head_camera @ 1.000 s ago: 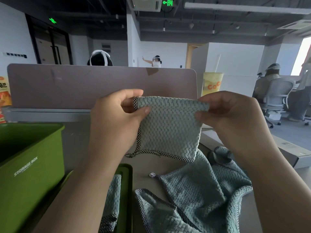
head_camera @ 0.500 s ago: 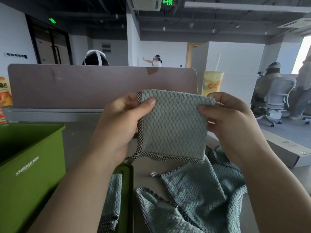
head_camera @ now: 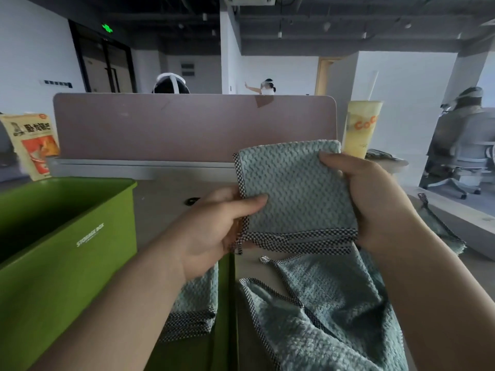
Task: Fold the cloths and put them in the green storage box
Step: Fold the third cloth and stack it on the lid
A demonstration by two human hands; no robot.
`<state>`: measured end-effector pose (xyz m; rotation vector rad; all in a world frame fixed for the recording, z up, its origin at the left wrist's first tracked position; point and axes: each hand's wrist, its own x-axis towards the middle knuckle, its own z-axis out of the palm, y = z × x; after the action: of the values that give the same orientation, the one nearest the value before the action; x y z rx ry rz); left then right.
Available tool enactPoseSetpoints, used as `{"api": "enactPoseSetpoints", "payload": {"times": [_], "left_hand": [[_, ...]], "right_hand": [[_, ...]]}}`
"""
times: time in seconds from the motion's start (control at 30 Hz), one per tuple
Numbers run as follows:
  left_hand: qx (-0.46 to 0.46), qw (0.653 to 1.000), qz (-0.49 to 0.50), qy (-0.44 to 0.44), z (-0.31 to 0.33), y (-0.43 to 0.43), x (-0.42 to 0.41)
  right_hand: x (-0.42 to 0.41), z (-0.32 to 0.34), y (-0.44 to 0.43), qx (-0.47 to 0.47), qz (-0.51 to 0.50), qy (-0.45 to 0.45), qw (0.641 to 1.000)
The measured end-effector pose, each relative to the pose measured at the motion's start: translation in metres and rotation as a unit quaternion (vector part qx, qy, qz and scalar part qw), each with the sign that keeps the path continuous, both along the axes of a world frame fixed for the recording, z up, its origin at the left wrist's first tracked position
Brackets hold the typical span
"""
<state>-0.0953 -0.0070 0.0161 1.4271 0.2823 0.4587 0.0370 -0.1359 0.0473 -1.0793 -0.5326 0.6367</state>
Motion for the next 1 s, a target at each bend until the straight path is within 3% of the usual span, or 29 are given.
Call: {"api": "enactPoseSetpoints", "payload": {"times": [0.1, 0.2, 0.4, 0.6, 1.0], "left_hand": [[-0.016, 0.997, 0.074, 0.006, 0.002, 0.003, -0.007], [-0.019, 0.993, 0.113, 0.010, 0.002, 0.009, -0.019], [0.007, 0.980, 0.192, 0.049, -0.006, 0.021, -0.048], [0.136, 0.943, 0.282, 0.115, -0.036, 0.045, -0.069], [0.104, 0.932, 0.302, 0.170, -0.088, 0.070, -0.095]], "right_hand": [[-0.006, -0.007, 0.008, -0.062, 0.125, 0.014, 0.990], [-0.013, -0.019, 0.019, -0.096, 0.163, -0.015, 0.982], [-0.039, -0.037, 0.041, -0.125, 0.145, -0.058, 0.980], [-0.073, -0.061, 0.073, -0.184, 0.064, -0.118, 0.974], [-0.105, -0.105, 0.105, -0.225, 0.072, -0.128, 0.963]]}}
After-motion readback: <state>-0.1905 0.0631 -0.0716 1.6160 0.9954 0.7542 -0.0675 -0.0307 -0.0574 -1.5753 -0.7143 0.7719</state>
